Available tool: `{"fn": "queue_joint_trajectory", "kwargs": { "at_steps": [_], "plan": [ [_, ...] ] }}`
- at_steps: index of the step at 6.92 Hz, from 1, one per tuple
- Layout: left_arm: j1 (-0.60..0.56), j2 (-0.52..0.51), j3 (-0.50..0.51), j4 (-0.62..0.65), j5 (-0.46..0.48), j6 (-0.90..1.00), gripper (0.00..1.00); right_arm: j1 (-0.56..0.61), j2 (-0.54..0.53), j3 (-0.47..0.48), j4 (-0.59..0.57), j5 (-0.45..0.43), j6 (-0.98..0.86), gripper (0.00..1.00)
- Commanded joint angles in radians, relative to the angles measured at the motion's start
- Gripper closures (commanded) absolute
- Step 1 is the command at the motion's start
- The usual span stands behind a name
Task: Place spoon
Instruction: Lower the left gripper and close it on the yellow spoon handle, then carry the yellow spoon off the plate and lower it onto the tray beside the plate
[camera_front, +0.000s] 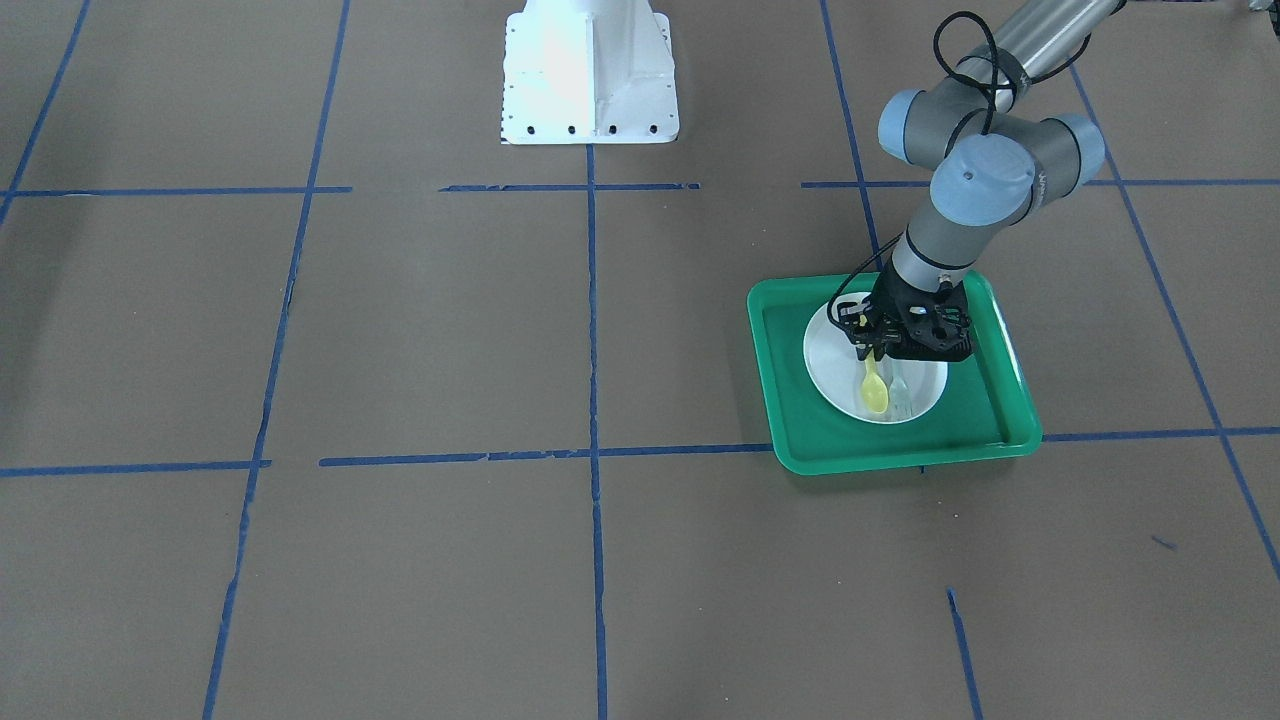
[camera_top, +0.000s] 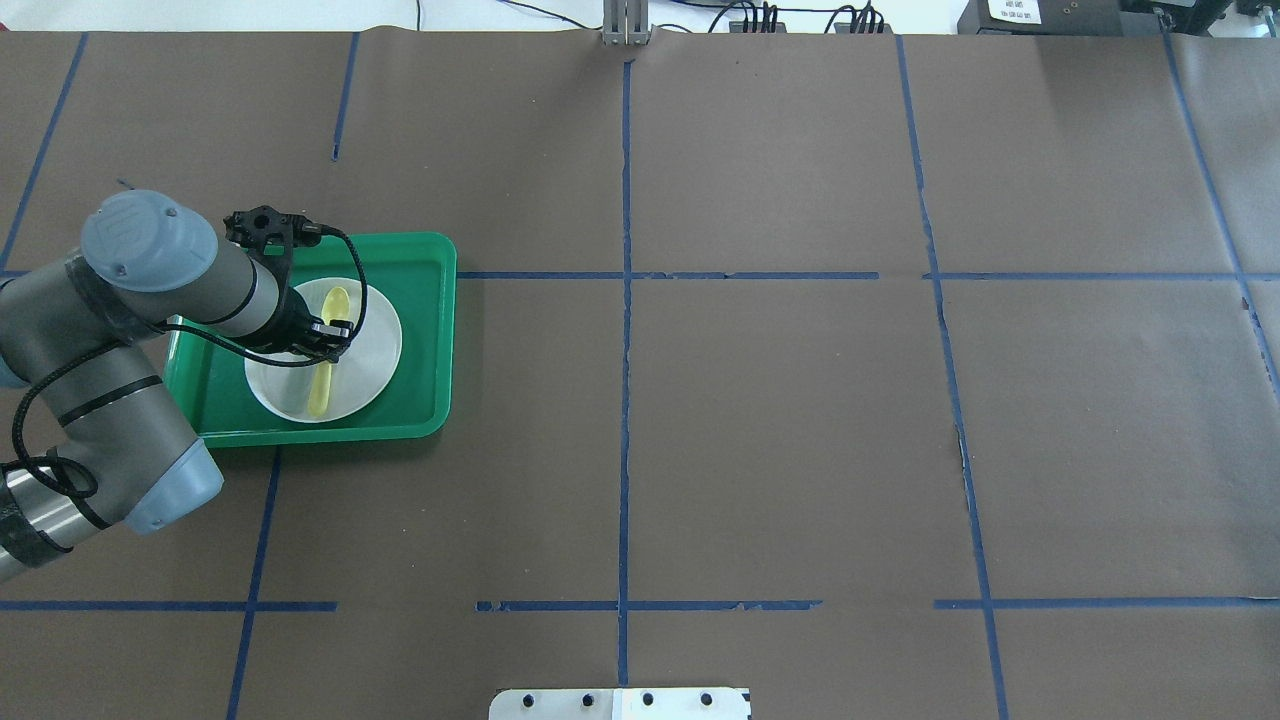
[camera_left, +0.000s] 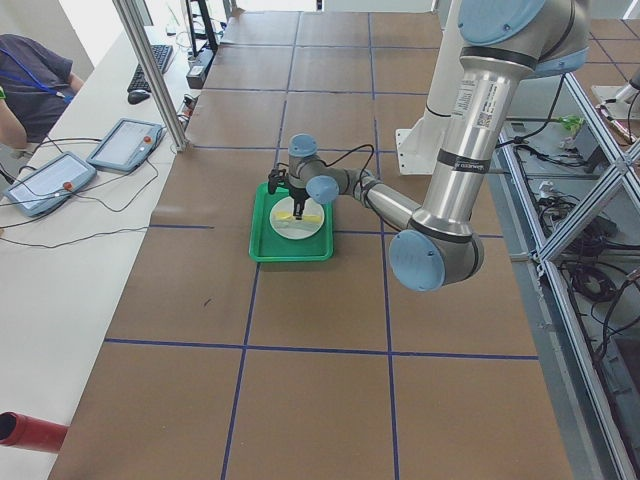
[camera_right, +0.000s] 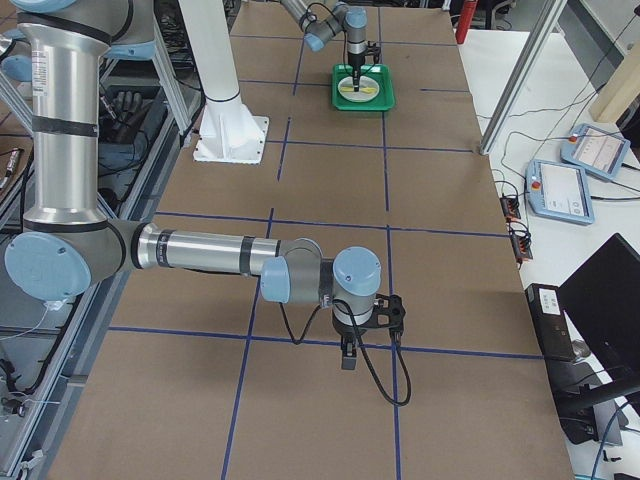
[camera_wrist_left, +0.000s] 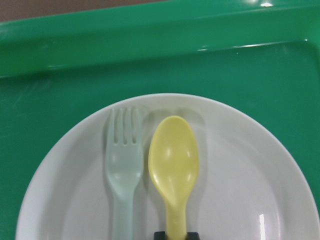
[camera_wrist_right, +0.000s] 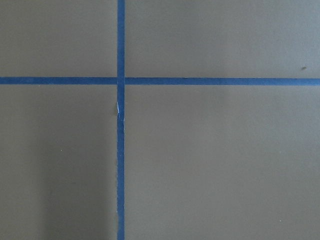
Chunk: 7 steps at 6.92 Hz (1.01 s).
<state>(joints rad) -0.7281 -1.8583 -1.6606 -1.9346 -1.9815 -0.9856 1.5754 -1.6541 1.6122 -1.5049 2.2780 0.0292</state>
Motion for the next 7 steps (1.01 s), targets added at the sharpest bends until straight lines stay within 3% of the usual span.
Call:
{"fn": "queue_joint_trajectory", "kwargs": {
  "at_steps": [1,4,7],
  "plan": [
    [-0.057,-0.002,-0.021,0.009,-0.002,-0.019,1.00,0.000,0.000,0.000,0.000,0.000,0.000,0.00],
    [-0.053,-0.089,-0.002,0.014,0.003,-0.194,1.00,0.000,-0.001,0.000,0.000,0.000,0.000,0.00],
    [0.030,-0.137,0.040,0.009,0.009,-0.270,1.00,0.000,-0.001,0.000,0.000,0.000,0.000,0.00]
  ]
}}
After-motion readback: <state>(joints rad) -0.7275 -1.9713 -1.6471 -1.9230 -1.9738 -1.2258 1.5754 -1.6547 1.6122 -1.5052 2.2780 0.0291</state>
